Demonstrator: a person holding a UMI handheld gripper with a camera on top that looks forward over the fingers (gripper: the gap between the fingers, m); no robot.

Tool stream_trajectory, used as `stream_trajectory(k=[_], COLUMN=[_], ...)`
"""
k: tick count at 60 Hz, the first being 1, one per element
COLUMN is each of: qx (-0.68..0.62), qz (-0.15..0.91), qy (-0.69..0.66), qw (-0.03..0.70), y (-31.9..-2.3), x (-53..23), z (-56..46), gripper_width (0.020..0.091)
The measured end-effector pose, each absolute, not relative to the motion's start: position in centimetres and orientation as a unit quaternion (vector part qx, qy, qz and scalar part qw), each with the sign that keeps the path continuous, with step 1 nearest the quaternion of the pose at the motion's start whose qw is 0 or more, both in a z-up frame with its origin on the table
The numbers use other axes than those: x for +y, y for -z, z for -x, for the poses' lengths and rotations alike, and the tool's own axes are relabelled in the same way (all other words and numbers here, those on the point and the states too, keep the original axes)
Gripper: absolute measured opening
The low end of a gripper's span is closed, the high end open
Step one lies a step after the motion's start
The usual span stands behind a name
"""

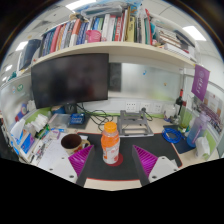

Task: Pour water

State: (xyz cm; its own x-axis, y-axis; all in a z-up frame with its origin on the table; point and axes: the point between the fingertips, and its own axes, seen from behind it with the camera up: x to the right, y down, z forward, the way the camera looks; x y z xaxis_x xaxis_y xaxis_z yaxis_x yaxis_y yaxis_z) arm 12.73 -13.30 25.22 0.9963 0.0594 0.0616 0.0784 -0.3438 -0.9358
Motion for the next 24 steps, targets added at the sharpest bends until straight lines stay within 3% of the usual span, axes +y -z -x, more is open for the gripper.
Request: stream_trajectory(k=[13,24], qx=[-0.035,-0.031], qz=[0.823,0.824], qy=[0.022,0.021], qw=[0.566,0.565], y=[-28.7,-29.4], x=[-15.7,-17.0], z=[-13.6,-13.7], gripper_width=[0.0771,0.0771])
